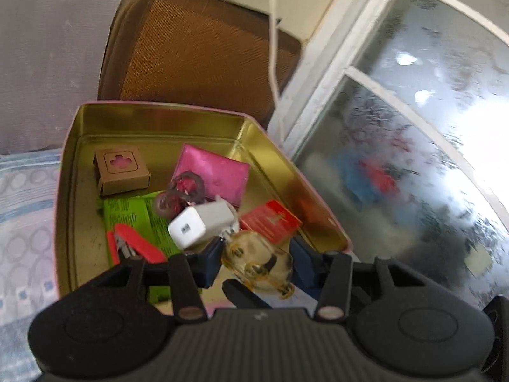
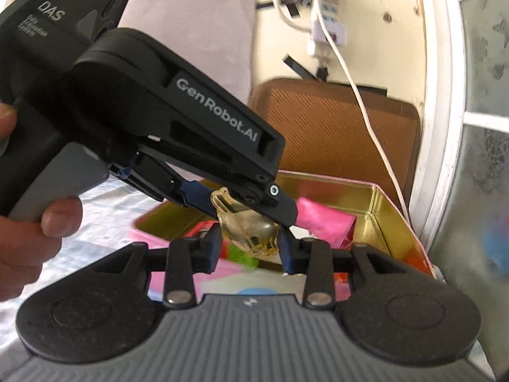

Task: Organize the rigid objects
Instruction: 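Lower the gold figurine into the pink tin and open the left gripper, then withdraw both grippers from the tin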

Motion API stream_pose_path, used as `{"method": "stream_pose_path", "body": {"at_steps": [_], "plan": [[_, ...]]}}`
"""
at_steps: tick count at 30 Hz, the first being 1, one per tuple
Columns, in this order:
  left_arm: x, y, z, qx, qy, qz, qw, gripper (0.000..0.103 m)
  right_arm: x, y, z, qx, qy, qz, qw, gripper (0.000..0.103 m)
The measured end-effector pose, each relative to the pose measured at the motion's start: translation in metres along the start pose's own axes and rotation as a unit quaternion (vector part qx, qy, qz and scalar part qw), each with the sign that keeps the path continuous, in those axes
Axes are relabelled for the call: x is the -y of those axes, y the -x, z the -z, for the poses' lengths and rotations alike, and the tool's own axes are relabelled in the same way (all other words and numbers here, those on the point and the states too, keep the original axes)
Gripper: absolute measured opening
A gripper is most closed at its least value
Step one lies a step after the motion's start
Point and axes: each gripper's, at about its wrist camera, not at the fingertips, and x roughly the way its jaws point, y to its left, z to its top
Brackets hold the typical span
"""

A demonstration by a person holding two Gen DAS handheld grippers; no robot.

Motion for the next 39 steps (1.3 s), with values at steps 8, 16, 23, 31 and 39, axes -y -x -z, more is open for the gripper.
{"method": "stream_pose_path", "body": {"at_steps": [8,16,23,31,39], "plan": [[-0.032,-0.043,-0.009,-0.013,0.016,-0.064,0.9978,0.055,0.019,-0.055,0.003,-0.037,-0.015,0.021,0.999,0.043],[-0.035,-0.045,-0.009,-0.002,0.021,-0.07,0.9973,0.067,0.031,-0.051,0.012,-0.023,-0.043,0.049,0.998,0.046],[-0.014,-0.002,-0.01,0.047,-0.009,-0.108,0.993,0.068,0.031,-0.021,0.006,0.007,-0.071,0.034,0.997,0.049],[0.009,0.061,0.023,0.109,-0.058,-0.182,0.9755,0.091,0.03,0.038,0.009,0.03,-0.145,0.033,0.988,0.05],[0.02,0.108,0.073,0.132,-0.08,-0.245,0.9569,0.103,0.026,0.079,0.009,0.038,-0.215,0.038,0.975,0.064]]}}
